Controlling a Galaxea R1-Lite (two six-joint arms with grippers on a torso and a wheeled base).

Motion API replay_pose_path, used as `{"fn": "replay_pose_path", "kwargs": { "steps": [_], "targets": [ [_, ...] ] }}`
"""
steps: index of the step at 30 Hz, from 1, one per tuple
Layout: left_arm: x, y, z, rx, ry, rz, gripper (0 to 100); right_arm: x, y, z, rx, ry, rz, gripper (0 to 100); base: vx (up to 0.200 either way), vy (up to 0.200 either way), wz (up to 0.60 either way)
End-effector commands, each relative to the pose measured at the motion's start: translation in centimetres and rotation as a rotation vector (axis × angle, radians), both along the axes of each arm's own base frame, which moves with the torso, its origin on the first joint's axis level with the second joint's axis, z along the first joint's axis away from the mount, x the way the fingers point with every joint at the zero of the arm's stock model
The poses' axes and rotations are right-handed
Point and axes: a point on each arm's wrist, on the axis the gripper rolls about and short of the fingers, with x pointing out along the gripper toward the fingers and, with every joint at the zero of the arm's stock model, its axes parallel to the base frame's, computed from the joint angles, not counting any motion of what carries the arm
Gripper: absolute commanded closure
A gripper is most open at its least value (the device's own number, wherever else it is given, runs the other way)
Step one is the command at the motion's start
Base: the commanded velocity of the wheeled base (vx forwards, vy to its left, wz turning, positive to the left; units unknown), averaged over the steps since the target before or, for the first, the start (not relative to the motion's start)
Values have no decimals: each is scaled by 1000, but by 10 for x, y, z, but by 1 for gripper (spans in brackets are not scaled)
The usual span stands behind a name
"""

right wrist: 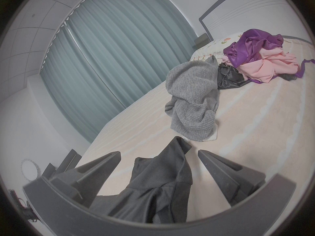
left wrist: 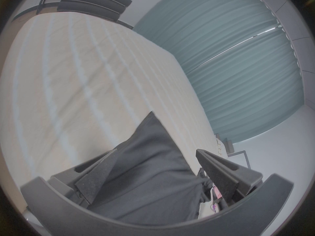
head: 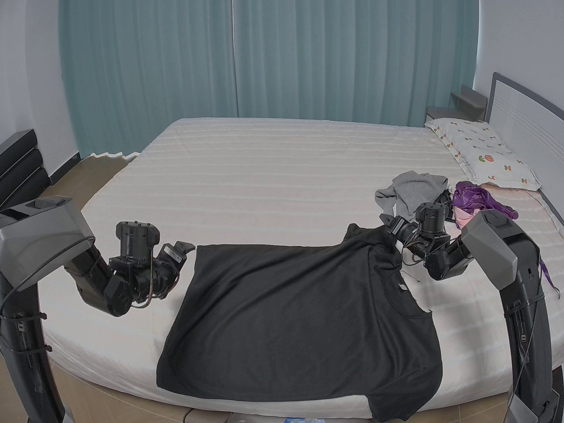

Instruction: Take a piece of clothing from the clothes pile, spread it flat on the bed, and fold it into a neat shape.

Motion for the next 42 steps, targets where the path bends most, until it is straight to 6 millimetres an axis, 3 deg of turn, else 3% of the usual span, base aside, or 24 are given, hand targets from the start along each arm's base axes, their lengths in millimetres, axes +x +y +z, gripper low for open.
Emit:
{"fn": "replay_pose_path", "kwargs": {
  "steps": [1, 14, 42],
  "targets": [
    [61, -8, -12, 1, -28, -6, 0, -9, 1, 16, 12, -10, 17, 0, 0, 0, 0],
    [118, -20, -41, 102, -151, -47, 0, -20, -4, 2, 12, 36, 7, 0, 0, 0, 0],
    [139, -23, -79, 259, -97, -8, 0, -21, -3, -3, 10, 42, 6, 0, 0, 0, 0]
  ]
}}
